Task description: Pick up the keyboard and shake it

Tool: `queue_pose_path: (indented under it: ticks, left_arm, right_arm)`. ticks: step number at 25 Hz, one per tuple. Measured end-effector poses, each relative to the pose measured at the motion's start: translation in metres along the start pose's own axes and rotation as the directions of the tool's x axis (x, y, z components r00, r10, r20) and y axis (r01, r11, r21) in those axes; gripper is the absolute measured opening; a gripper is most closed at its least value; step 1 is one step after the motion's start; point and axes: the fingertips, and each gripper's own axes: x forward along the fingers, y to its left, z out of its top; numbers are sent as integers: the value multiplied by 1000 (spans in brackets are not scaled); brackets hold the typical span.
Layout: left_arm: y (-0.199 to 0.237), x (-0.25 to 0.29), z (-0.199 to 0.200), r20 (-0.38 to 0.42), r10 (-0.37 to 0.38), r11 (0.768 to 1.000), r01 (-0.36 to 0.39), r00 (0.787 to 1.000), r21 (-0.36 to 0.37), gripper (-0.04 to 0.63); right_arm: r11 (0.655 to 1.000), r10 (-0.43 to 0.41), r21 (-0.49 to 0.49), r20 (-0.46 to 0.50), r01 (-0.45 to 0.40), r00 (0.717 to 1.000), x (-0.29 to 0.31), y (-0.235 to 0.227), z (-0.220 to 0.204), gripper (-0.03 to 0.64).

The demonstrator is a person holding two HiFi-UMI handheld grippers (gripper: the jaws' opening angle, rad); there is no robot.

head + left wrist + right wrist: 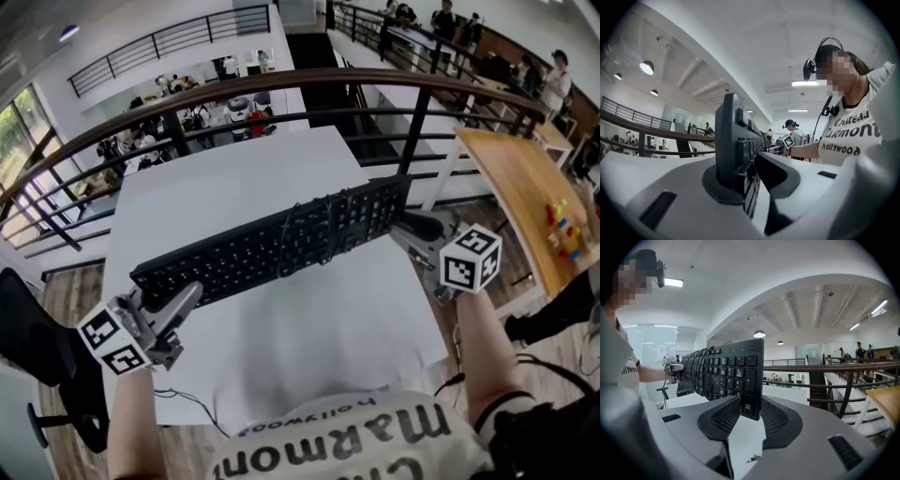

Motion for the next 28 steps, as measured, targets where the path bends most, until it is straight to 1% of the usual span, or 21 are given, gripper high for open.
queue_pose_path:
  ticks: [7, 12, 16, 20, 24, 28]
  left_arm:
    - [9, 0, -52, -56, -2, 990, -6, 998, -137, 95]
    - [13, -2, -103, -124, 16, 974, -43, 992, -223, 128]
    - [9, -2, -141, -177, 25, 955, -76, 984, -286, 150]
    - [2, -2, -171, -216, 23, 936, -97, 976, -338, 161]
    - [-4, -5, -193, -246, 25, 917, -120, 969, -379, 170]
    - [-7, -8, -213, -273, 39, 888, -159, 961, -431, 181]
  right_arm:
    - [995, -18, 96, -90, 27, 996, 4, 5, -58, 152]
    - [983, -30, 171, -182, 62, 983, -2, 17, -116, 152]
    - [971, -25, 222, -266, 87, 964, -11, 24, -159, 152]
    - [959, -22, 258, -344, 117, 939, -20, 30, -193, 152]
    - [950, -12, 283, -397, 135, 918, -26, 37, -217, 152]
    - [943, -1, 298, -445, 149, 895, -29, 40, -234, 152]
